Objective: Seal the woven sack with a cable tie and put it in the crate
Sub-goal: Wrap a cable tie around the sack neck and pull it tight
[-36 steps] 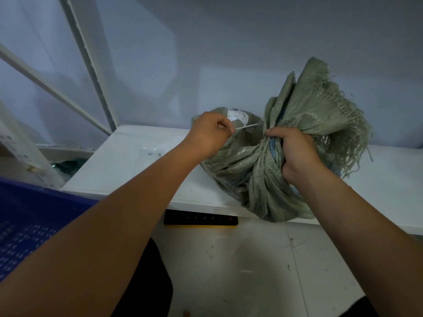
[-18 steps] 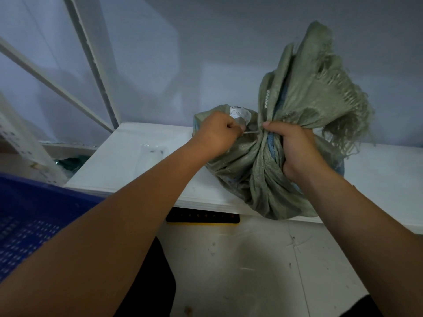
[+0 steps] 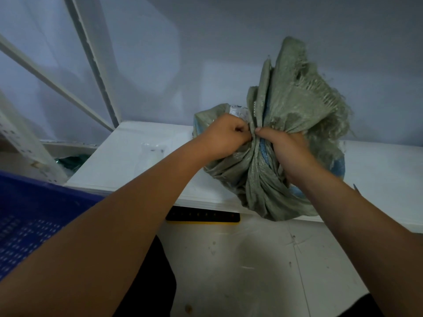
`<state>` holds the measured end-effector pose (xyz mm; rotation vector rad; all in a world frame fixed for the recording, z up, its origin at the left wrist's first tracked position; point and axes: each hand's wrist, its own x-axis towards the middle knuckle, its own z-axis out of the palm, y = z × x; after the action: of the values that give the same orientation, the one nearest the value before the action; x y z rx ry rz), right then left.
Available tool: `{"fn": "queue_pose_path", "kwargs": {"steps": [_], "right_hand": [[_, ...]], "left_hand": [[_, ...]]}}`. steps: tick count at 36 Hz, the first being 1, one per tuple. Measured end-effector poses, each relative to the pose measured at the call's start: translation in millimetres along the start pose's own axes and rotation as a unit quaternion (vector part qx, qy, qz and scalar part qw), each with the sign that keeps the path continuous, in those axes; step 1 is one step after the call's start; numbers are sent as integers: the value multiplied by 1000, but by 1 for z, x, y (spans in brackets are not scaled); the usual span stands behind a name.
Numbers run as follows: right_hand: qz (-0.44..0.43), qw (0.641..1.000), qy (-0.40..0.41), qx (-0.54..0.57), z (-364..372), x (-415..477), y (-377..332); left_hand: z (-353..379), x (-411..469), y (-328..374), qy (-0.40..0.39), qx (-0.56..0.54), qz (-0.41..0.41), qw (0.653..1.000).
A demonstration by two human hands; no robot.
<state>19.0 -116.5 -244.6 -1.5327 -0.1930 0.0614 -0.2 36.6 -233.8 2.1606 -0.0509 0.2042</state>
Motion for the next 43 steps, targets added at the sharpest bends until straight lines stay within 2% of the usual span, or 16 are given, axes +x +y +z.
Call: {"fn": "queue_pose_path", "kwargs": {"steps": [4, 10, 16, 23, 27, 31, 35, 43], "right_hand": [[-20, 1000, 15, -6, 0, 0, -1], [-40, 997, 43, 41, 0, 0, -3], [-5, 991, 85, 99, -1, 4, -2], [17, 989, 104, 105, 3, 6, 4], [36, 987, 114, 110, 2, 5, 5], [78, 982, 124, 117, 1, 4, 4], [101, 984, 92, 114, -2, 4, 3], [136, 989, 51, 26, -2, 6, 0]], "left_hand": [[0, -1, 3, -25, -92, -67, 993], [-4, 2, 9, -25, -301, -131, 944], [5, 3, 4, -36, -367, -140, 919], [27, -5, 14, 11, -268, -94, 959], [34, -11, 24, -21, -202, -85, 975], [42, -15, 28, -75, -234, -84, 966], [49, -18, 24, -121, -237, -77, 961], [49, -19, 19, -101, -186, -61, 975]]}}
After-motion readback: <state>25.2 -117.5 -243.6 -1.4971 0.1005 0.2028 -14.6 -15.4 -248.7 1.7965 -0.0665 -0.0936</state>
